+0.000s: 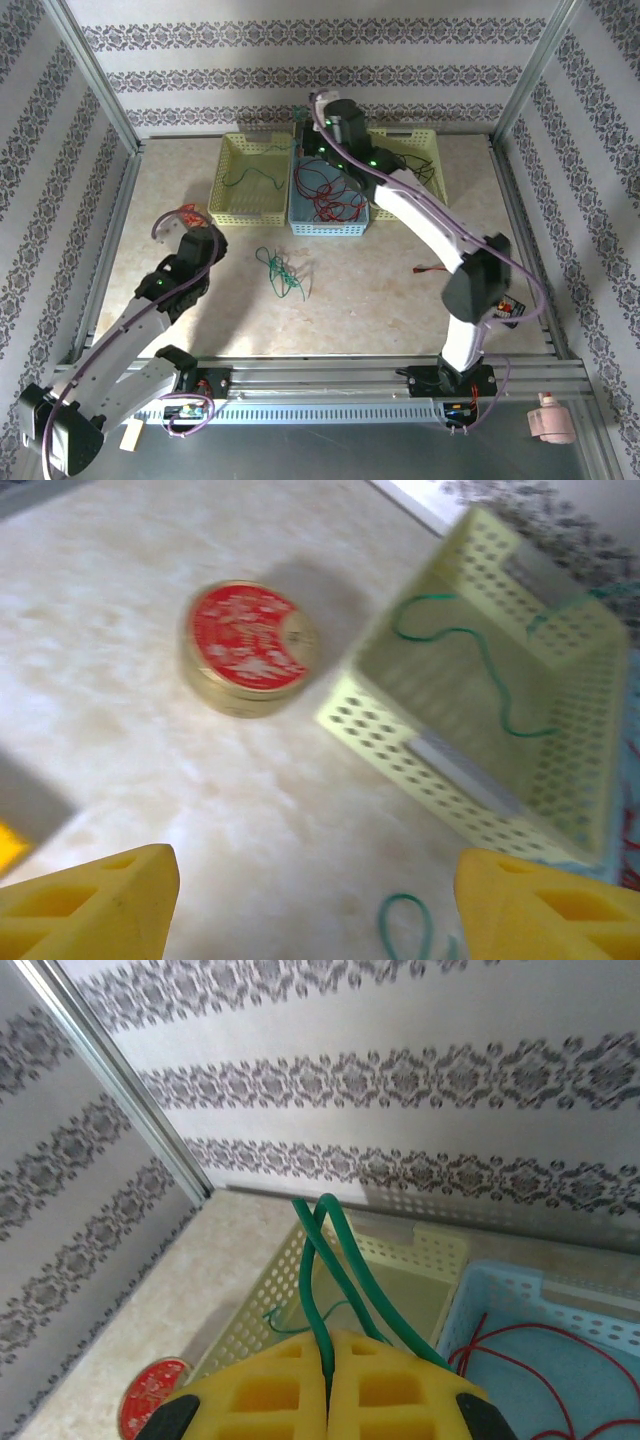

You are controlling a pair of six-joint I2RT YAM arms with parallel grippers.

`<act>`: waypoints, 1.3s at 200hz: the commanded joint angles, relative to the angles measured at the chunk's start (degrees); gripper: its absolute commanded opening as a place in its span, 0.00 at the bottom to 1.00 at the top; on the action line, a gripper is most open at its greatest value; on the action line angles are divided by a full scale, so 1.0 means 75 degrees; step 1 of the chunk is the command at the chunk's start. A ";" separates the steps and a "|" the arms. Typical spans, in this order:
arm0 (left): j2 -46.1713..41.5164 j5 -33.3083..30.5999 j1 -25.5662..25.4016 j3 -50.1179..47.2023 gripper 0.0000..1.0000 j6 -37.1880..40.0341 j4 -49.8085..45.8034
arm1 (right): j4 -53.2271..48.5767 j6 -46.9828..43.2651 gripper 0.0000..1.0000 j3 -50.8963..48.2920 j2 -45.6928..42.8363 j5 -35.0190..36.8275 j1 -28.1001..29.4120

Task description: Untangle the cables

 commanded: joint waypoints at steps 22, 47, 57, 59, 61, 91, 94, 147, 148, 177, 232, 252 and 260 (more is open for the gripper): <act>-0.0464 -0.0512 0.0211 -0.0408 0.73 -0.0558 -0.1214 | -0.0875 -0.0458 0.00 0.1738 0.1611 -0.0049 0.0207; -0.0467 -0.0434 0.0227 -0.0441 0.73 -0.0525 -0.1148 | -0.1348 -0.0656 0.00 0.2652 0.2520 -0.0013 0.0399; -0.0423 -0.0411 0.0227 -0.0413 0.73 -0.0492 -0.1134 | -0.1661 -0.0649 0.00 0.3038 0.2916 -0.0107 0.0445; -0.0417 -0.0410 0.0222 -0.0412 0.73 -0.0484 -0.1138 | -0.1717 -0.0640 0.00 0.3113 0.2987 -0.0130 0.0450; -0.0410 -0.0401 0.0224 -0.0412 0.73 -0.0483 -0.1130 | -0.1775 -0.0632 0.00 0.3178 0.3057 -0.0156 0.0460; -0.0282 -0.0292 0.0222 -0.0410 0.73 -0.0360 -0.0994 | -0.2750 -0.0493 0.00 0.4323 0.4094 -0.0499 0.0476; -0.0267 -0.0273 0.0226 -0.0411 0.73 -0.0339 -0.0979 | -0.2832 -0.0484 0.01 0.4405 0.4176 -0.0525 0.0475; 0.0007 -0.0007 0.0227 -0.0356 0.73 -0.0109 -0.0760 | -0.3032 -0.0302 0.01 0.4453 0.4827 -0.0738 0.0513; 0.0012 -0.0003 0.0228 -0.0354 0.73 -0.0102 -0.0750 | -0.3038 -0.0301 0.01 0.4453 0.4833 -0.0738 0.0512; 0.0123 0.0088 0.0227 -0.0318 0.73 0.0005 -0.0640 | -0.3091 -0.0312 0.02 0.4442 0.5086 -0.0781 0.0557; 0.0330 0.0178 0.0228 -0.0213 0.73 0.0168 -0.0488 | -0.3197 -0.0277 0.18 0.4606 0.5327 -0.0868 0.0620; 0.0358 0.0222 0.0222 -0.0177 0.73 0.0239 -0.0461 | -0.3122 -0.0301 0.38 0.4604 0.5181 -0.0805 0.0628; 0.0379 0.0235 0.0227 -0.0156 0.73 0.0265 -0.0446 | -0.3084 -0.0312 0.43 0.4605 0.5096 -0.0748 0.0627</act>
